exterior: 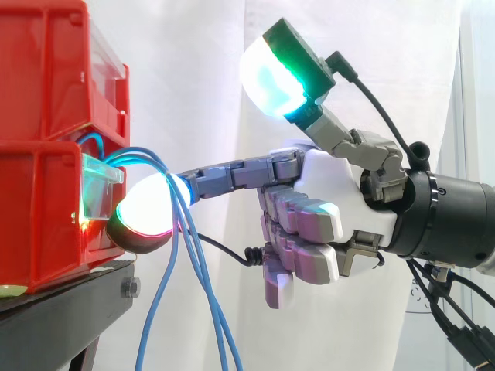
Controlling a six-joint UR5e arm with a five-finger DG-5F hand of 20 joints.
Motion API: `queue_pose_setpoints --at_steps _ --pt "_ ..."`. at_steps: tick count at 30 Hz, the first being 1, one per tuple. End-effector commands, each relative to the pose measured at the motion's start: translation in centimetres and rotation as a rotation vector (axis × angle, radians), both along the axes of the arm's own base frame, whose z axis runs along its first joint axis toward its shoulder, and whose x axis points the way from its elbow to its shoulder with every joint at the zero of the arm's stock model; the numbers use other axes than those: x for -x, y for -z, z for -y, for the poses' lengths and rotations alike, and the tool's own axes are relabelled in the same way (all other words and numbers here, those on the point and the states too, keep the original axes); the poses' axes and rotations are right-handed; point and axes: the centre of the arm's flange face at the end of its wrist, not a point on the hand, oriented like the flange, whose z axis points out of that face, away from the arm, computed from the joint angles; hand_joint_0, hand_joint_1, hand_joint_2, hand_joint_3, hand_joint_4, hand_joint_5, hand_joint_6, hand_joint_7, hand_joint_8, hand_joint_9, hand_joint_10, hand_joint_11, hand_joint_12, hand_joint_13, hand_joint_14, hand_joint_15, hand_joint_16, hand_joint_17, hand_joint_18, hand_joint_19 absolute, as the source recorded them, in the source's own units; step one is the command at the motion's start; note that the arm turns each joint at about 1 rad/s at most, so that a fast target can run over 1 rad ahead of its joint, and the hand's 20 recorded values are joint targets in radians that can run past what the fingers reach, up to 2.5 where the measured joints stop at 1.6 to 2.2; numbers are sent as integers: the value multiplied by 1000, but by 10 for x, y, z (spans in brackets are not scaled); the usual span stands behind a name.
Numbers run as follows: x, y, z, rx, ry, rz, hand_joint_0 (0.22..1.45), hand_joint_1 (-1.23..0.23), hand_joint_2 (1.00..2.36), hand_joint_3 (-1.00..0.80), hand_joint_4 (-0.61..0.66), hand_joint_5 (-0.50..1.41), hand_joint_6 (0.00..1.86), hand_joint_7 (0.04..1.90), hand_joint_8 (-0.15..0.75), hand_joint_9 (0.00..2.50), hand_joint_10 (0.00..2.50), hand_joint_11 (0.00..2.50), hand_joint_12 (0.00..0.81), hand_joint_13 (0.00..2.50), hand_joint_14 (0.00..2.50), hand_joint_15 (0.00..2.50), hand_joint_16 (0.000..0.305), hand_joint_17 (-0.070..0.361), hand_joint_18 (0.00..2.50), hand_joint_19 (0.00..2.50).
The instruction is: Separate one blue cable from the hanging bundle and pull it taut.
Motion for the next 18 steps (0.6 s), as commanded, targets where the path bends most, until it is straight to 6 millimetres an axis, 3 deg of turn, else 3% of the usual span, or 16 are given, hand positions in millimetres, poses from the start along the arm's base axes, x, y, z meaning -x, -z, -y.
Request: queue_pose_setpoints --at_steps 1,18 --pt "0 0 -2 -5 -4 0 371 -486 1000 -500 259 -153 502 675 318 1726 12 282 331 1638 11 286 62 139 1763 0" --pt "6 14 -2 -37 -14 -10 394 -625 1000 -500 257 -55 504 876 321 1720 13 307 339 1646 12 303 60 135 1697 57"
